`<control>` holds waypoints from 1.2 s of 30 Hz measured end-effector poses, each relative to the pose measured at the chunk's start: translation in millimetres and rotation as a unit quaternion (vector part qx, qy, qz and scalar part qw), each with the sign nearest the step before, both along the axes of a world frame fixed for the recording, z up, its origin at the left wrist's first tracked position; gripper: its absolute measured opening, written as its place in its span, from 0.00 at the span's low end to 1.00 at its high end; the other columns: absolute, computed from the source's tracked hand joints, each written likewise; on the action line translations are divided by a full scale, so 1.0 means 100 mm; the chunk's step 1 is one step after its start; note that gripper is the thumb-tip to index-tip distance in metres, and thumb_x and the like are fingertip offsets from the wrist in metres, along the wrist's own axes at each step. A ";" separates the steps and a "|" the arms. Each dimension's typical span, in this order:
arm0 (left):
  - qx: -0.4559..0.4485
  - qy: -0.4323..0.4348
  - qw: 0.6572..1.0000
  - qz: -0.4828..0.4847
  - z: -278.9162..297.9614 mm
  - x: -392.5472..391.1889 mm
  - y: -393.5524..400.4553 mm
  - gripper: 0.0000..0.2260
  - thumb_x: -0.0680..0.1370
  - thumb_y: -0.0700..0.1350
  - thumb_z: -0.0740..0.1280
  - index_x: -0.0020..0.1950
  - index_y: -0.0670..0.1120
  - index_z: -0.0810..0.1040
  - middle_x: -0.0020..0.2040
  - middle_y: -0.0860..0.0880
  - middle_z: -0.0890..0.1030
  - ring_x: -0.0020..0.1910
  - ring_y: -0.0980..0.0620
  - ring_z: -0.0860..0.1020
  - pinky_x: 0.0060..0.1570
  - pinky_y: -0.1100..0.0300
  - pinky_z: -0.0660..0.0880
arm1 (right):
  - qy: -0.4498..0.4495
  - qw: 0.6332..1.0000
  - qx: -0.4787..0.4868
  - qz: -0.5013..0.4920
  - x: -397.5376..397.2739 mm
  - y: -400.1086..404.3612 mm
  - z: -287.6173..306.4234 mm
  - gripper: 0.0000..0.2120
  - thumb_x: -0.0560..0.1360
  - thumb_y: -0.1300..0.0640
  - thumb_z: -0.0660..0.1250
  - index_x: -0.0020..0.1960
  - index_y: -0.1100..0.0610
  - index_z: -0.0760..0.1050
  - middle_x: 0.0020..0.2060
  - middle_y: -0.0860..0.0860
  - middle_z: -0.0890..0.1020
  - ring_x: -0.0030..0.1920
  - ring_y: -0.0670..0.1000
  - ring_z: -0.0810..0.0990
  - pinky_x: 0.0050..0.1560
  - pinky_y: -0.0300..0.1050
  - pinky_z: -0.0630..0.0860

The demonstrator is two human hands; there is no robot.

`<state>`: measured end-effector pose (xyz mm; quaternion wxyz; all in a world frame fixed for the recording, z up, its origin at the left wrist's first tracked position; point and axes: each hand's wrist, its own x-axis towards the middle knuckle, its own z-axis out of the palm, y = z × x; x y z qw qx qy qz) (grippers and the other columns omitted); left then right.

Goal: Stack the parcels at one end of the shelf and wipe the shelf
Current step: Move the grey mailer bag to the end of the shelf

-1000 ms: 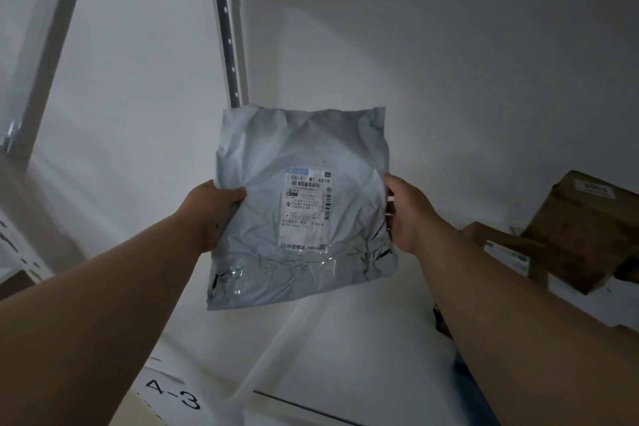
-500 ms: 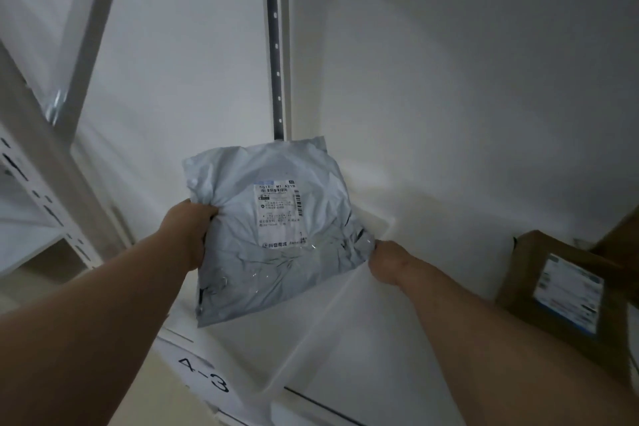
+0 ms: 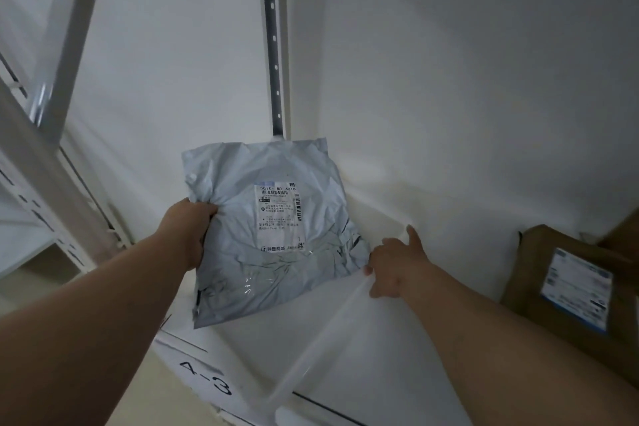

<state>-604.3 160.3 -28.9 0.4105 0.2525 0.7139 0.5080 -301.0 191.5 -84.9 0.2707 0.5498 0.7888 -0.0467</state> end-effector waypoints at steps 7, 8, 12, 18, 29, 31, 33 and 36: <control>0.010 0.004 0.999 -0.039 0.06 0.29 0.12 0.17 0.78 0.40 0.64 0.66 0.38 0.72 0.54 0.39 0.79 0.41 0.46 0.77 0.49 0.52 0.74 | -0.030 0.998 -0.042 -0.047 0.30 -0.20 0.15 0.29 0.72 0.37 0.67 0.70 0.47 0.68 0.67 0.48 0.73 0.71 0.52 0.67 0.72 0.66 0.35; 0.014 0.016 0.999 -0.047 0.07 0.36 0.13 0.17 0.78 0.38 0.64 0.66 0.37 0.72 0.58 0.37 0.78 0.39 0.47 0.76 0.49 0.51 0.74 | -0.023 0.997 -0.043 -0.054 0.34 -0.25 0.15 0.29 0.72 0.37 0.67 0.69 0.48 0.69 0.67 0.48 0.73 0.70 0.52 0.68 0.72 0.66 0.37; 0.025 0.043 0.997 -0.054 0.12 0.57 0.18 0.16 0.77 0.38 0.64 0.65 0.36 0.72 0.55 0.37 0.79 0.42 0.45 0.76 0.52 0.46 0.76 | 0.002 0.997 -0.040 -0.060 0.42 -0.39 0.14 0.28 0.70 0.36 0.68 0.64 0.50 0.73 0.64 0.50 0.75 0.67 0.53 0.71 0.72 0.62 0.50; 0.016 0.057 0.994 -0.090 0.17 0.72 0.16 0.16 0.76 0.40 0.64 0.63 0.39 0.74 0.39 0.48 0.74 0.46 0.44 0.76 0.54 0.45 0.76 | 0.017 0.998 -0.021 -0.063 0.44 -0.52 0.00 0.33 0.72 0.32 0.64 0.68 0.53 0.70 0.65 0.52 0.75 0.65 0.54 0.73 0.66 0.56 0.63; 0.053 -0.013 0.993 -0.107 0.16 0.79 0.07 0.01 0.78 0.40 0.64 0.47 0.45 0.74 0.42 0.45 0.77 0.39 0.46 0.75 0.49 0.50 0.75 | 0.050 0.998 0.015 -0.046 0.34 -0.69 -0.09 0.21 0.76 0.61 0.63 0.68 0.54 0.69 0.66 0.53 0.72 0.65 0.56 0.73 0.66 0.51 0.68; 0.054 -0.018 0.992 -0.113 0.18 0.75 0.08 0.07 0.78 0.42 0.65 0.55 0.45 0.74 0.49 0.44 0.78 0.47 0.44 0.77 0.55 0.49 0.75 | 0.070 0.996 0.025 -0.040 0.32 -0.72 -0.10 0.19 0.76 0.61 0.63 0.67 0.54 0.70 0.65 0.54 0.74 0.63 0.56 0.74 0.64 0.50 0.71; 0.051 -0.019 0.992 -0.114 0.19 0.70 0.08 0.12 0.77 0.43 0.66 0.60 0.44 0.74 0.54 0.43 0.79 0.53 0.41 0.78 0.59 0.47 0.75 | 0.084 0.995 0.039 -0.032 0.28 -0.75 -0.11 0.17 0.77 0.60 0.62 0.66 0.54 0.72 0.63 0.55 0.75 0.61 0.57 0.76 0.60 0.50 0.73; 0.042 -0.017 0.991 -0.126 0.18 0.66 0.08 0.13 0.77 0.43 0.67 0.60 0.43 0.74 0.52 0.44 0.79 0.51 0.42 0.78 0.57 0.48 0.76 | 0.111 0.993 -0.007 -0.025 0.20 -0.77 -0.09 0.22 0.77 0.63 0.61 0.71 0.53 0.68 0.68 0.54 0.71 0.66 0.56 0.72 0.65 0.48 0.69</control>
